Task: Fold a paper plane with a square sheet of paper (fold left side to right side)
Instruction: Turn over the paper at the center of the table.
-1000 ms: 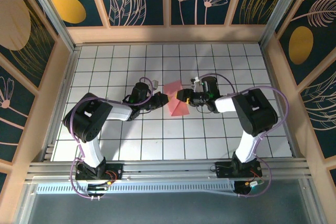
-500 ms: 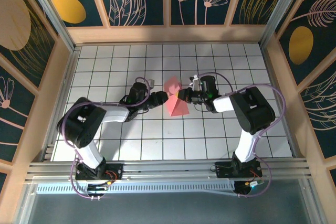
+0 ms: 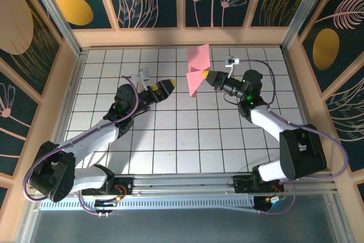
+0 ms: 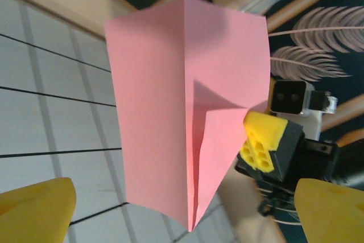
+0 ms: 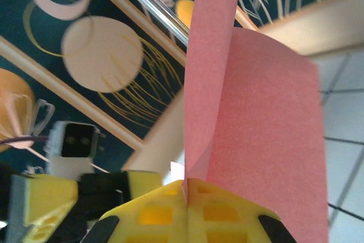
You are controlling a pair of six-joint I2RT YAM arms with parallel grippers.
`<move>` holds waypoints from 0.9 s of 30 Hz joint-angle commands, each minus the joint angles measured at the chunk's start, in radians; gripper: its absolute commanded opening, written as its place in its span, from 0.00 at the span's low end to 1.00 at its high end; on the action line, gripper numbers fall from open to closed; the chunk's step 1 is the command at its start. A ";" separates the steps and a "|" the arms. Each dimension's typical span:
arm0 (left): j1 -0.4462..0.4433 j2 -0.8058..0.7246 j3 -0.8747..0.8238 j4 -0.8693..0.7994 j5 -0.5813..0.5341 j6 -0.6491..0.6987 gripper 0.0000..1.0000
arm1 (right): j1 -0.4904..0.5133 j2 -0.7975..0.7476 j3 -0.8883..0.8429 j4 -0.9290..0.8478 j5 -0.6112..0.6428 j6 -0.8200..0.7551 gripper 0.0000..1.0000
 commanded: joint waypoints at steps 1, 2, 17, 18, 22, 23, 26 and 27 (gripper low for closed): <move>-0.004 0.066 -0.009 0.288 0.159 -0.161 0.98 | -0.003 -0.039 -0.012 0.155 -0.051 0.127 0.00; -0.015 0.095 -0.001 0.356 0.189 -0.195 0.98 | -0.001 -0.043 -0.015 0.185 -0.055 0.158 0.00; -0.117 0.320 0.133 0.552 0.240 -0.291 0.87 | 0.016 -0.009 -0.051 0.303 -0.056 0.301 0.00; -0.118 0.324 0.136 0.560 0.236 -0.292 0.84 | 0.015 -0.007 -0.054 0.299 -0.054 0.299 0.00; -0.117 0.331 0.133 0.575 0.216 -0.289 0.72 | 0.016 -0.009 -0.056 0.273 -0.048 0.286 0.00; -0.117 0.329 0.131 0.574 0.211 -0.287 0.67 | 0.016 -0.012 -0.056 0.255 -0.044 0.276 0.00; -0.117 0.317 0.127 0.546 0.190 -0.264 0.52 | 0.015 -0.022 -0.055 0.204 -0.034 0.242 0.00; -0.117 0.311 0.124 0.527 0.184 -0.251 0.47 | 0.015 -0.024 -0.053 0.192 -0.033 0.234 0.00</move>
